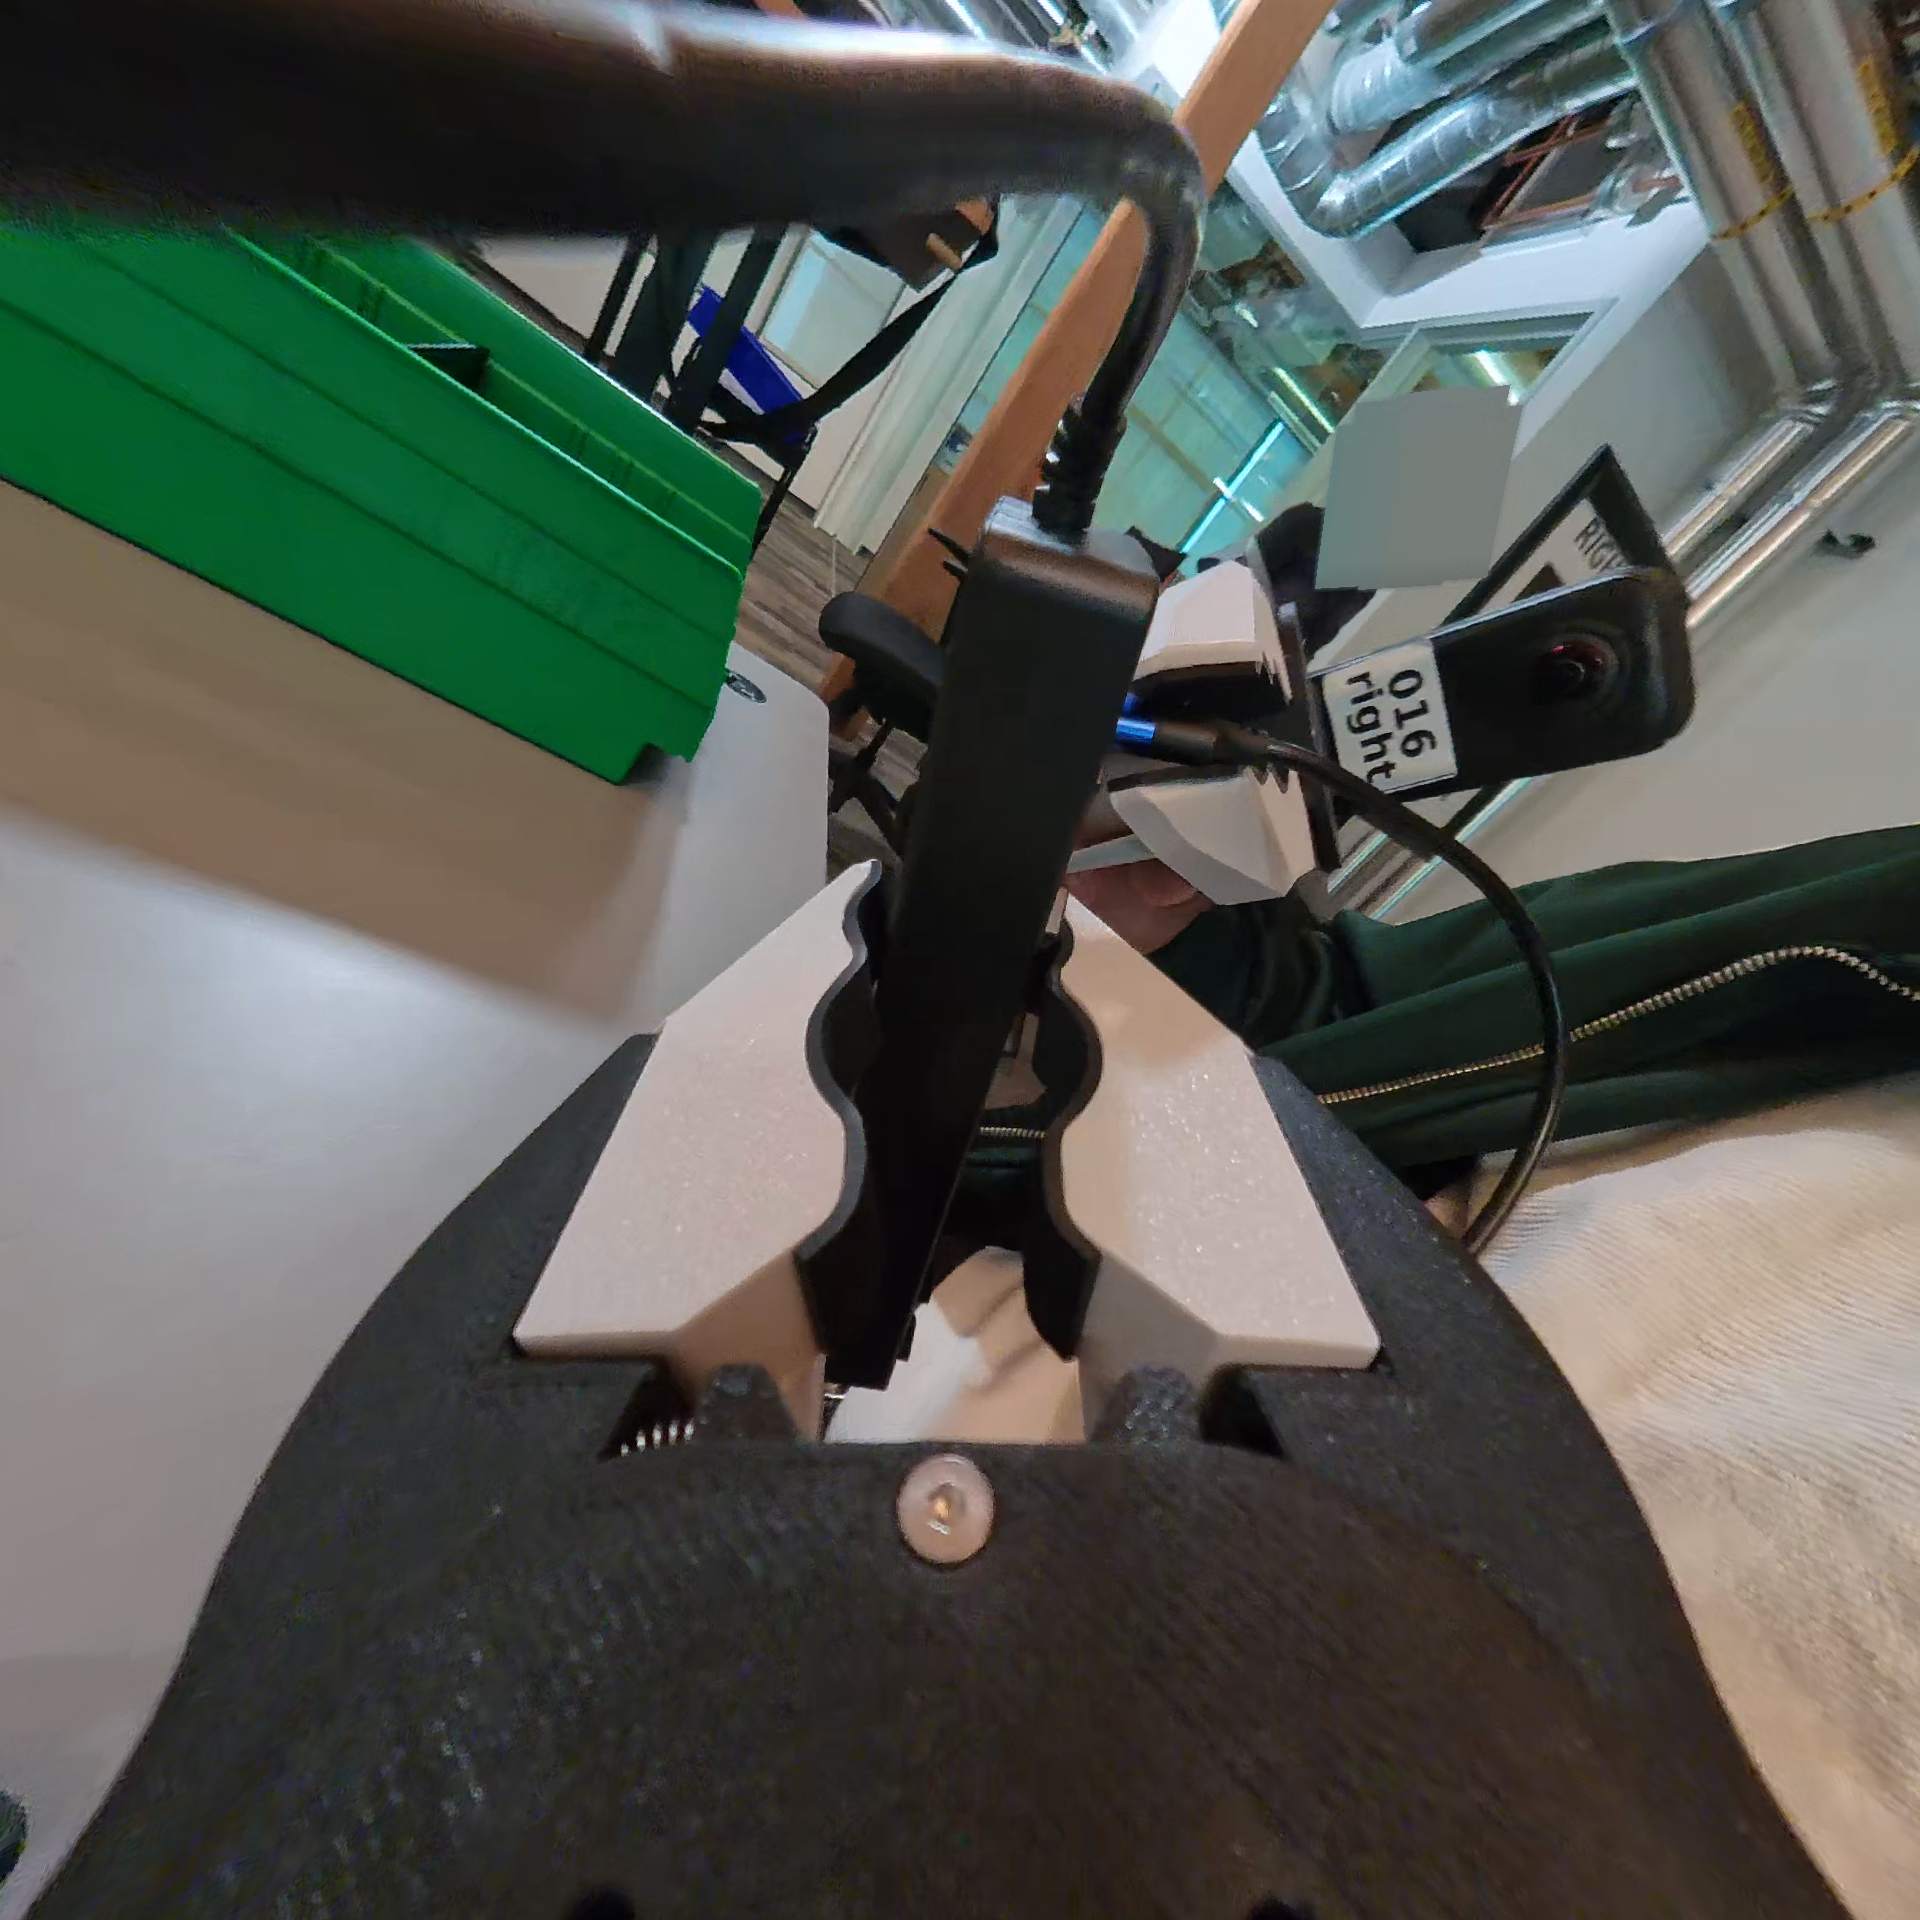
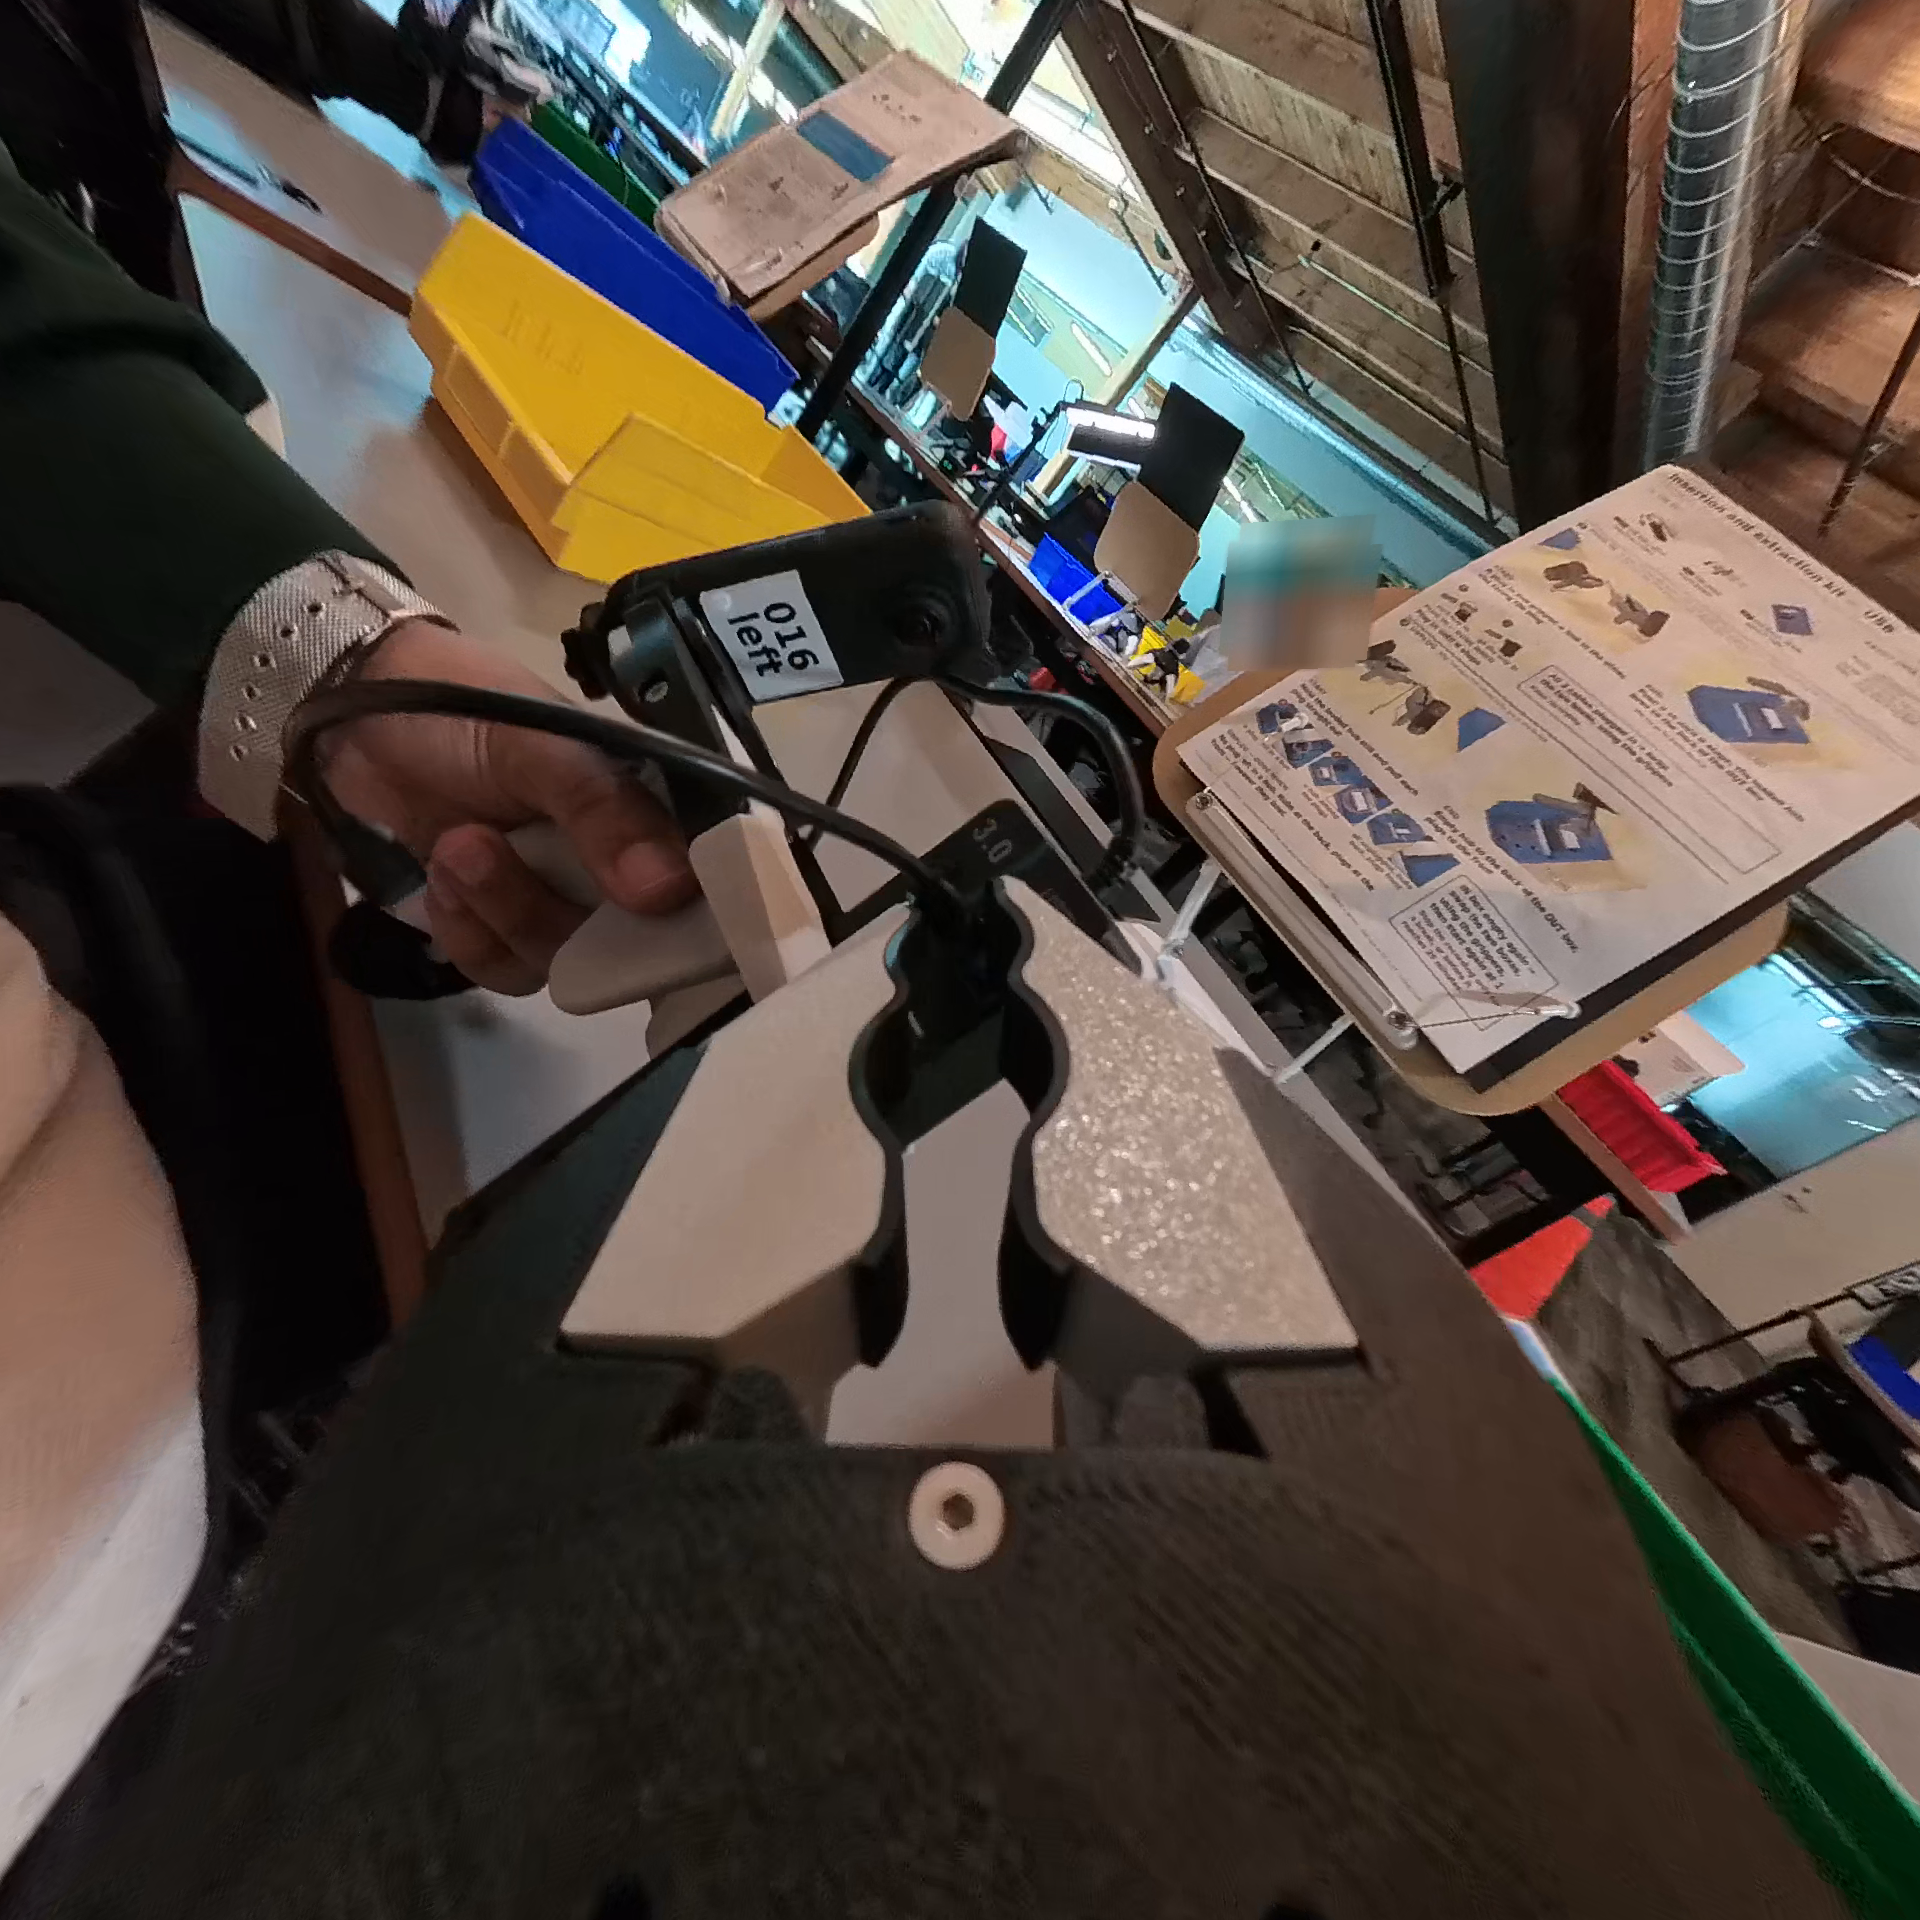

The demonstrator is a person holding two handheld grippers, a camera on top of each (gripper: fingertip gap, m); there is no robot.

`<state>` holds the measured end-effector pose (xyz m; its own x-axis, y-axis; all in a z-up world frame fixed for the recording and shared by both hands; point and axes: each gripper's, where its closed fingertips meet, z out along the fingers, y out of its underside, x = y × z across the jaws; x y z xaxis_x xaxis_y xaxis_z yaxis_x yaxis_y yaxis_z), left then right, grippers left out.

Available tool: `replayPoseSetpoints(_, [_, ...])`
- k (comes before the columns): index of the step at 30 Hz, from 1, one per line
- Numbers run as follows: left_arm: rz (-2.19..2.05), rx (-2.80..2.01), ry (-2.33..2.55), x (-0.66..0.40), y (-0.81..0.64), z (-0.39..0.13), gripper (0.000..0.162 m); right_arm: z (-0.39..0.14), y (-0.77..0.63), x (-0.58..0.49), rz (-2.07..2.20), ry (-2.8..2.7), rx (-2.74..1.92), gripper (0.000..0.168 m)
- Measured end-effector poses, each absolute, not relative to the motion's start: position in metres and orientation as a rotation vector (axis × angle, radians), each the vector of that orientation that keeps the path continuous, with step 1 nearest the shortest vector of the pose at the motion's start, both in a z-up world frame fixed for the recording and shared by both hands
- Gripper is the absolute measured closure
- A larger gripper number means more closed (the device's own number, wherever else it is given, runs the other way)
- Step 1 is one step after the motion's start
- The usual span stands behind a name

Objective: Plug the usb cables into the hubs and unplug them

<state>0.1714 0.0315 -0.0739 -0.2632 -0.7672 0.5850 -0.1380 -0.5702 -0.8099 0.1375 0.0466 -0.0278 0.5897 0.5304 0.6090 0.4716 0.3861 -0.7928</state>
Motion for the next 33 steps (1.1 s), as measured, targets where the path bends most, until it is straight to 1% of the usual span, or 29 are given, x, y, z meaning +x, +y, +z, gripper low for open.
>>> replayPoseSetpoints(3, [-1.897, -1.536, 1.098, 0.171, 0.03, -0.071, 0.137, -0.024, 0.045, 0.137, 0.092, -0.987, -1.237, 0.159])
replayPoseSetpoints(8, [-1.976, -1.52, 1.105, 0.171, 0.025, -0.067, 0.137, -0.021, 0.042, 0.136, -0.017, -1.038, -1.235, 0.159])
replayPoseSetpoints(18, [-2.072, -1.566, 1.073, 0.172, 0.023, -0.069, 0.136, -0.022, 0.042, 0.134, 0.02, -1.027, -1.258, 0.159])
replayPoseSetpoints(25, [-2.088, -1.609, 1.051, 0.173, 0.024, -0.07, 0.134, -0.023, 0.041, 0.133, -0.089, -1.073, -1.241, 0.16])
replayPoseSetpoints(29, [-2.117, -1.612, 1.043, 0.173, 0.025, -0.069, 0.134, -0.022, 0.042, 0.133, -0.008, -1.031, -1.261, 0.159])
replayPoseSetpoints(33, [-2.16, -1.592, 1.044, 0.174, 0.023, -0.064, 0.134, -0.014, 0.04, 0.134, 0.221, -0.93, -1.277, 0.16])
